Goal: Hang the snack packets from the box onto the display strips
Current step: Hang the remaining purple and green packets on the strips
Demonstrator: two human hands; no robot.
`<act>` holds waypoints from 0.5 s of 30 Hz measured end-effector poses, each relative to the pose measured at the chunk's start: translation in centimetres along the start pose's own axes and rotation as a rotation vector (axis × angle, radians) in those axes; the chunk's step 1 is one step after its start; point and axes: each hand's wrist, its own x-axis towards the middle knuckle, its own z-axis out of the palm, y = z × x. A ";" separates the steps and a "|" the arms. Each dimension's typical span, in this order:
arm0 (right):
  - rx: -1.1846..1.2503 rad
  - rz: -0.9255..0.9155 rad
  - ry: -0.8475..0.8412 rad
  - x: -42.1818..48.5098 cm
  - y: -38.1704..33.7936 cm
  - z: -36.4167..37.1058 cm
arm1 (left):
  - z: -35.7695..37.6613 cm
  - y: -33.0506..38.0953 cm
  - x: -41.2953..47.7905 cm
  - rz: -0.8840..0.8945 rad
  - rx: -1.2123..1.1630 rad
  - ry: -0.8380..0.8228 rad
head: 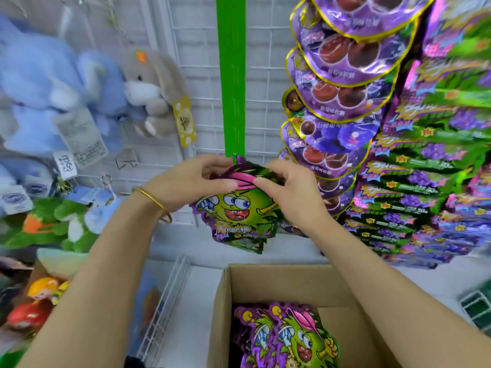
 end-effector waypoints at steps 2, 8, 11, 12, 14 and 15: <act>-0.046 -0.001 0.082 1.2 -0.4 0.5 | -0.9 1.2 1.2 0.035 -0.073 0.169; -0.375 0.083 0.171 3.6 -1.3 1.7 | -0.5 1.5 6.4 0.012 0.011 0.506; -0.441 0.120 0.184 4.3 -1.9 2.0 | -0.3 1.9 7.5 0.013 0.050 0.521; -0.457 0.123 0.189 4.6 -2.0 2.2 | -0.4 1.9 7.7 0.018 0.073 0.518; -0.482 0.119 0.203 5.0 -2.1 2.4 | -0.5 2.0 7.8 0.002 0.100 0.525; -0.495 0.116 0.210 5.3 -2.2 2.5 | -0.7 2.0 7.8 -0.017 0.110 0.517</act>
